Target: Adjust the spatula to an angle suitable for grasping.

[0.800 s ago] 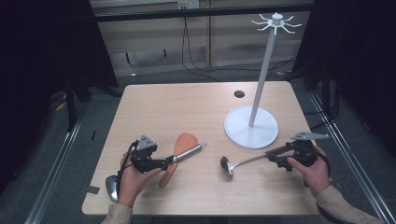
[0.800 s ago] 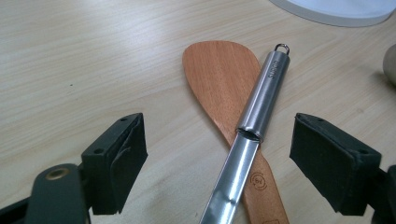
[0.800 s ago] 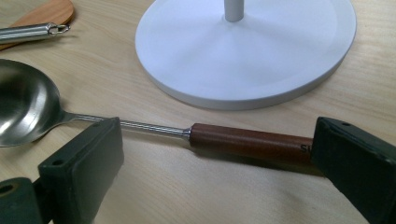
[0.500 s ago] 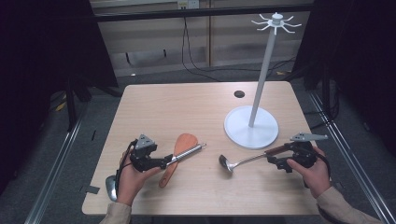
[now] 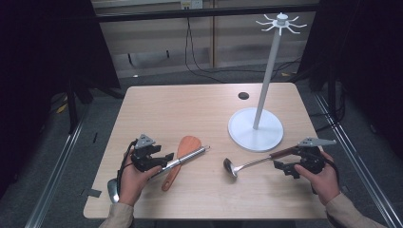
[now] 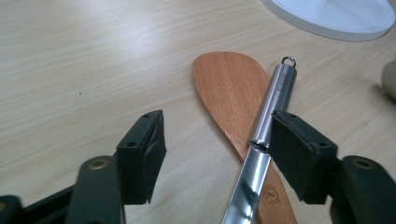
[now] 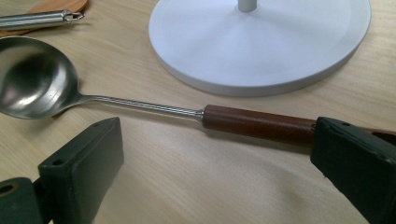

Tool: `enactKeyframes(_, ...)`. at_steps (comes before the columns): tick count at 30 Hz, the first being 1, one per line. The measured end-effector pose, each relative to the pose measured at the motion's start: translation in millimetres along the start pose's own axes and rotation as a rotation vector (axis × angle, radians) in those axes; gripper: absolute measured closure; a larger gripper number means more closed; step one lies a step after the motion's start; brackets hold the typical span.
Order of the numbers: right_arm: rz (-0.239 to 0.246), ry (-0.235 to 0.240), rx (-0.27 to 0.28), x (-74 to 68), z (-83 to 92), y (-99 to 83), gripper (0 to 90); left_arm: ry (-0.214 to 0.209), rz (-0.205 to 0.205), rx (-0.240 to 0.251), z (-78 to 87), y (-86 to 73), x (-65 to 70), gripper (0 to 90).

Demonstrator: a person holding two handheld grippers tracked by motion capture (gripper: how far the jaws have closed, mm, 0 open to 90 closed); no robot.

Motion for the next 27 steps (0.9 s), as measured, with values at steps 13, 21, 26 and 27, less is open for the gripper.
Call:
enactKeyframes(13,-0.008,-0.023,0.004,3.8,10.2,-9.4,2.5,-0.005,-0.011,-0.012,-7.1,6.8,0.7,45.9)
enactKeyframes(21,-0.011,-0.029,0.002,5.7,13.3,-13.7,2.5,-0.013,-0.003,-0.01,-9.4,8.2,-0.4,45.2)
enactKeyframes(26,-0.007,-0.031,0.002,5.9,14.3,-14.2,2.5,0.003,0.008,-0.017,-9.1,6.2,-5.3,49.5)
enactKeyframes(27,-0.005,-0.03,0.001,5.9,14.3,-14.3,2.5,0.017,0.013,-0.02,-8.8,5.7,-7.3,53.9)
Point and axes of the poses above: each handheld gripper's, and its own axes: z roughly backward along the jaws, y roughly out of its top, x roughly to its right, the point moved 7 cm from there along -z, roughly forward along the jaws, and after that the axes turned 12 degrees about -x, right-handed, at the moved point
